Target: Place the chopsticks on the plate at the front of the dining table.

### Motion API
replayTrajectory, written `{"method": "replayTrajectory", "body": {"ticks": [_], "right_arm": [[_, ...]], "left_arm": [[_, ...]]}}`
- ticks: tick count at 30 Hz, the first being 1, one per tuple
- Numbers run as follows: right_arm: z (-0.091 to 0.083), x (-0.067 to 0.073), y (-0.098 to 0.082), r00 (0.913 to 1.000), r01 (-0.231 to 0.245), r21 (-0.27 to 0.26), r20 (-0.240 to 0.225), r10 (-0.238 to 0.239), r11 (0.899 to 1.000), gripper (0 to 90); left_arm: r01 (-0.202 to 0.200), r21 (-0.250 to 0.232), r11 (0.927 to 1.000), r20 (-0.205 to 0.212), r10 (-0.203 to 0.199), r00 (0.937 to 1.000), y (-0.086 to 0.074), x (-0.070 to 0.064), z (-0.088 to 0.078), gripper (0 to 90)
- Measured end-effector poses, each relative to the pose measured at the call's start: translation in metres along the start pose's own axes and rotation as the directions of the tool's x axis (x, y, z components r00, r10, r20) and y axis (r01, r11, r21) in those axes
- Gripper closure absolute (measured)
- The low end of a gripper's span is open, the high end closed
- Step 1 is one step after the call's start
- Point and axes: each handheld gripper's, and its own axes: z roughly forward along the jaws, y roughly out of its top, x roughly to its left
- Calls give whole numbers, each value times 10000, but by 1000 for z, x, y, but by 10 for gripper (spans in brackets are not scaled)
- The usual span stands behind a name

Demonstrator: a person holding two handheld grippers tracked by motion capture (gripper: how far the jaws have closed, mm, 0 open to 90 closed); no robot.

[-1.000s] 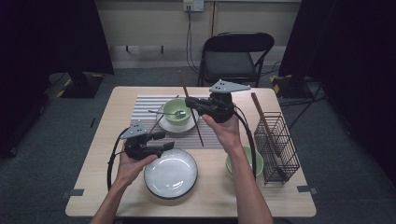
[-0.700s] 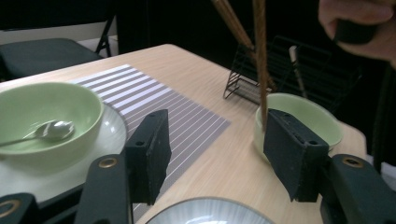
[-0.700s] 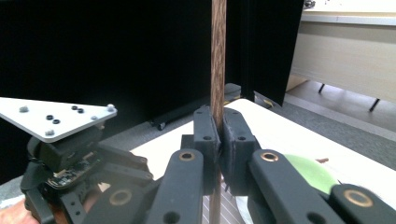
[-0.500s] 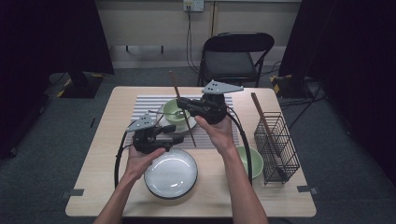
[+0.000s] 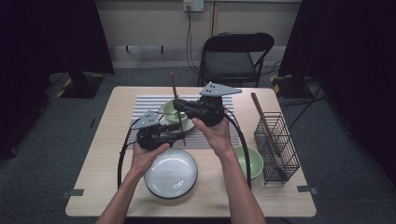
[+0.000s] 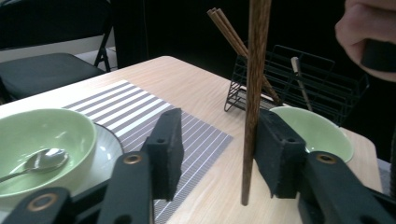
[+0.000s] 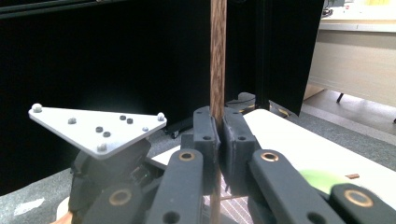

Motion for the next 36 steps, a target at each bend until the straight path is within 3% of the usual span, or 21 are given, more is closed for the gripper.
{"method": "replayTrajectory", "body": {"ticks": [5,16,18,20,24,25,30,32,36], "right_arm": [[-5,-2,0,10000,-2,-55,-12,2,10000,855],[-3,-7,1,9996,-162,-22,-237,161,9999,855],[-2,-8,2,9993,-199,-28,-313,198,9998,855],[-2,-9,1,9990,-228,43,-373,229,9997,845],[-2,-11,0,9993,-150,123,-345,154,9998,744],[-1,-10,-1,9994,-121,186,-327,127,9998,732],[3,-8,-11,9984,-10,363,-571,31,9993,749],[4,-7,-16,9979,-29,443,-651,58,9990,762],[7,-7,-20,9965,-176,537,-805,219,9984,849]], "left_arm": [[-105,146,9998,-194,108,9998,-1,4,-6,608],[-242,-80,9997,411,245,9989,-2,-3,-5,849],[-333,51,9994,439,330,9985,-2,-3,-5,855],[-132,-23,9999,595,133,9981,-2,-3,-5,857],[-5,-173,9998,756,18,9971,-1,-4,-7,858],[-132,-42,9999,749,135,9971,0,-3,-9,857],[47,-360,9993,871,-16,9962,2,-3,-12,857],[32,-276,9996,903,-7,9959,3,-4,-14,857],[116,-317,9994,909,-87,9958,1,-3,-14,856]]}}
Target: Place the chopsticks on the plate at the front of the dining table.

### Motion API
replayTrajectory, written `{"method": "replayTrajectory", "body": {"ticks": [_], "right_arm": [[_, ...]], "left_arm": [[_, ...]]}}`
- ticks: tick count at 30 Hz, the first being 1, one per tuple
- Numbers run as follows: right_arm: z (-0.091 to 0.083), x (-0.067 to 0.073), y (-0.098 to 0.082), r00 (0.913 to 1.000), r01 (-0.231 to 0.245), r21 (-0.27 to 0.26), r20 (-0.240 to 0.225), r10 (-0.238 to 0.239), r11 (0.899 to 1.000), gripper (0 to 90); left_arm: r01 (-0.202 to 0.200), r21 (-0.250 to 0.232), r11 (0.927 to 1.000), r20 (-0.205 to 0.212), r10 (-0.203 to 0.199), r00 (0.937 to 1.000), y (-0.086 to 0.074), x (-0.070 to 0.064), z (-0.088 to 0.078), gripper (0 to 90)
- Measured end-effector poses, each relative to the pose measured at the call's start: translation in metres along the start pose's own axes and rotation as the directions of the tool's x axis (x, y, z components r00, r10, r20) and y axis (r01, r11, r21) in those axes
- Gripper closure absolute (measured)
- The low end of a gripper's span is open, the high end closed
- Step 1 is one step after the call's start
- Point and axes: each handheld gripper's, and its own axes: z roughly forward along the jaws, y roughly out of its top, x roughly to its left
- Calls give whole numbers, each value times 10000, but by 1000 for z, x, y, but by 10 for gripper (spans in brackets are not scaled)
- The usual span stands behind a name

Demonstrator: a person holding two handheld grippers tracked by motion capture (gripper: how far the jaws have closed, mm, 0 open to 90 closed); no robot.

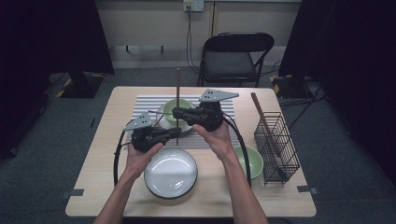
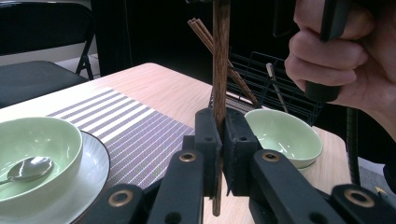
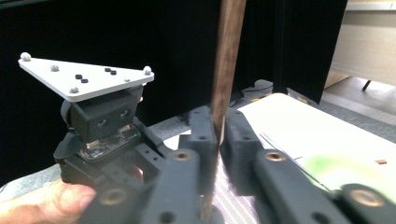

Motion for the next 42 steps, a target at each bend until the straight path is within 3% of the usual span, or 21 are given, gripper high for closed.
{"method": "replayTrajectory", "body": {"ticks": [10,18,24,31,42], "right_arm": [[6,2,5,9996,-248,-77,-165,246,9997,857],[8,6,10,9994,-195,-170,-279,190,9997,857],[10,6,13,9997,-111,-87,-229,109,9999,852],[9,6,12,9998,190,40,76,-191,9998,612],[0,-4,10,9967,70,-22,805,-68,10000,491]], "left_arm": [[262,-337,9991,163,-257,9995,-1,3,-1,762],[426,-359,9984,168,-421,9990,-7,6,-5,809],[203,-300,9993,148,-198,9997,-8,4,-4,856],[241,-227,9995,204,-237,9995,-9,4,-6,857],[154,-70,9999,31,-154,9999,-13,4,-9,858]]}}
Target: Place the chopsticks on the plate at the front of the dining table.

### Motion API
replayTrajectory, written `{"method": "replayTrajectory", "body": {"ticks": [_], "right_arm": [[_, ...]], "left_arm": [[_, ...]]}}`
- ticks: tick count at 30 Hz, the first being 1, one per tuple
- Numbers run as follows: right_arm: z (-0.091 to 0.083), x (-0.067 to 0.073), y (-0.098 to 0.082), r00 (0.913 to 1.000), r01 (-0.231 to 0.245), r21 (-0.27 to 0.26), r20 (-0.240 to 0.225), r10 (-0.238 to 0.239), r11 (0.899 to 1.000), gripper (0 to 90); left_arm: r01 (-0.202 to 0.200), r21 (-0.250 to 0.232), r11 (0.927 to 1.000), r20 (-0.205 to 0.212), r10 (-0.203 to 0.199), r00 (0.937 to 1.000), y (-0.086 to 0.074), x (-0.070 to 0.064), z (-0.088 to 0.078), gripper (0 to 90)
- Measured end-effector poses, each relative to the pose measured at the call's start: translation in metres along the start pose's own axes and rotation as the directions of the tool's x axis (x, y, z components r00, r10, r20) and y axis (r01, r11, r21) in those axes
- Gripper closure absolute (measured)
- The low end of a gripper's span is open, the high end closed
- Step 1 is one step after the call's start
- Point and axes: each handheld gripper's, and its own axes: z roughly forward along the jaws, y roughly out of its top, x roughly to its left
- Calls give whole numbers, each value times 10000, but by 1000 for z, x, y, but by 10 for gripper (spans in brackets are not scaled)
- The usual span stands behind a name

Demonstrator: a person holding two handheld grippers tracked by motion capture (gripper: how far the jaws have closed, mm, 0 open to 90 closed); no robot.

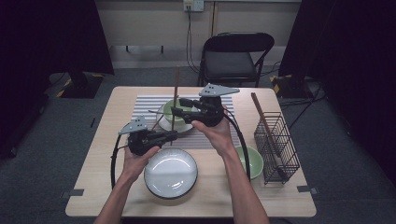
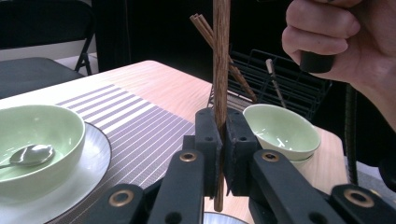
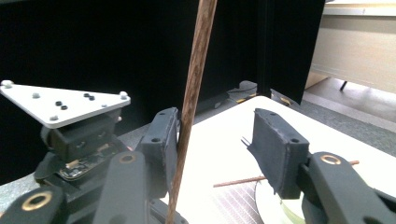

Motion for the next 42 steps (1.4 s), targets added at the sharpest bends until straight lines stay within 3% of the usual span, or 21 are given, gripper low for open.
{"method": "replayTrajectory", "body": {"ticks": [10,18,22,29,33,34,42], "right_arm": [[0,-7,-5,9991,-129,-8,409,130,9999,421],[-1,-10,-7,9979,-144,66,632,139,9999,400],[-2,-12,-8,9972,-179,165,726,166,9997,389],[-3,-12,-5,9965,30,3,830,-30,10000,352],[-5,-16,-7,9956,-135,-3,927,134,9999,306],[-5,-17,-7,9954,-162,-11,946,163,9999,299],[-7,-21,-13,9934,-250,58,1125,242,9997,272]], "left_arm": [[269,-127,9996,46,-268,9996,-3,3,-5,858],[187,-58,9998,-39,-188,9998,-3,5,-9,859],[-76,119,9999,-156,78,9998,-4,3,-6,859],[-4,106,9999,-97,5,10000,-4,2,-4,859],[72,74,9999,-66,-72,10000,-4,1,-6,859],[-88,175,9998,-86,89,9999,-4,2,-7,859],[109,43,9999,-90,-109,9999,-6,1,-8,859]]}}
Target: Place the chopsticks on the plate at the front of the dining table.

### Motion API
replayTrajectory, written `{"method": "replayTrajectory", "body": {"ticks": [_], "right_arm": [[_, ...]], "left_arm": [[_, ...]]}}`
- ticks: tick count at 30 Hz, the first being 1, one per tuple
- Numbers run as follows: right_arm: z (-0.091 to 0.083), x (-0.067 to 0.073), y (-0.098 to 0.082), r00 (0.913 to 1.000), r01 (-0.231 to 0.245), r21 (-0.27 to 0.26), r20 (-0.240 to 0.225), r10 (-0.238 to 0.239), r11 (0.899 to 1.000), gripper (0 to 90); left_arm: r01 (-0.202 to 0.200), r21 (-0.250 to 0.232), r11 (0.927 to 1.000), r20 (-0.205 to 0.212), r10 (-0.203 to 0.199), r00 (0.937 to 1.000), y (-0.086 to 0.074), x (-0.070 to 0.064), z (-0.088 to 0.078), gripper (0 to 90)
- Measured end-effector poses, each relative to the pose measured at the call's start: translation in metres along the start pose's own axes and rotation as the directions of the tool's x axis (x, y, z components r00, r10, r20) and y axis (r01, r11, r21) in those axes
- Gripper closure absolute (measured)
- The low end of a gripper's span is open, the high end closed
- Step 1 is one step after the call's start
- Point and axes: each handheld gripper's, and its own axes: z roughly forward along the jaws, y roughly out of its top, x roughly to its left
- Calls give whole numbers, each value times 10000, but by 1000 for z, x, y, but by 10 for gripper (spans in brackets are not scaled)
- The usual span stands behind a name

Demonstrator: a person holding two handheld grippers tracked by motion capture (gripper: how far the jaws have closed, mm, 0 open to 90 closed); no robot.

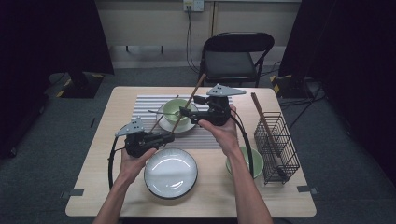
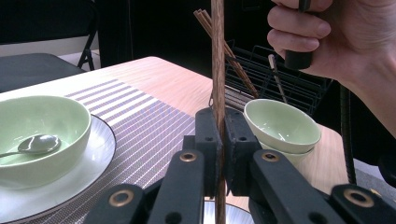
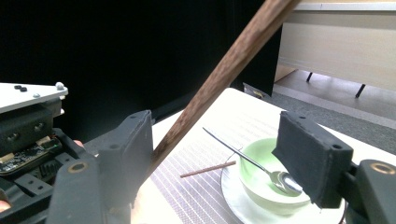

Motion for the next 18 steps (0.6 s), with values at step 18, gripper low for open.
{"method": "replayTrajectory", "body": {"ticks": [18], "right_arm": [[-4,-6,7,9998,67,-355,183,-61,9993,243]], "left_arm": [[-166,101,9998,-69,167,9998,-2,-1,-2,859]]}}
